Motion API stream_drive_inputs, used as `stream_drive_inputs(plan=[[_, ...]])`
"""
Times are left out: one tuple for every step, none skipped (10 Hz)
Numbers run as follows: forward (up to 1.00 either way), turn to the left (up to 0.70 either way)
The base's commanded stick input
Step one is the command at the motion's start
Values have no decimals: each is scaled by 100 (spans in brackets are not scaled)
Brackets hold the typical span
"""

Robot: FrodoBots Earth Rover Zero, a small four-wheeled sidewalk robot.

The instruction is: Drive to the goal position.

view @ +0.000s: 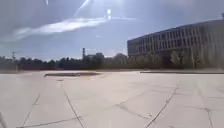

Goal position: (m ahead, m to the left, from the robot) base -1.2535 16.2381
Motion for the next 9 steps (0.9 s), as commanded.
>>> stream_drive_inputs(plan=[[70,-1],[70,-1],[70,-1],[70,-1],[70,-1],[70,-1],[70,-1],[70,-1],[70,-1]])
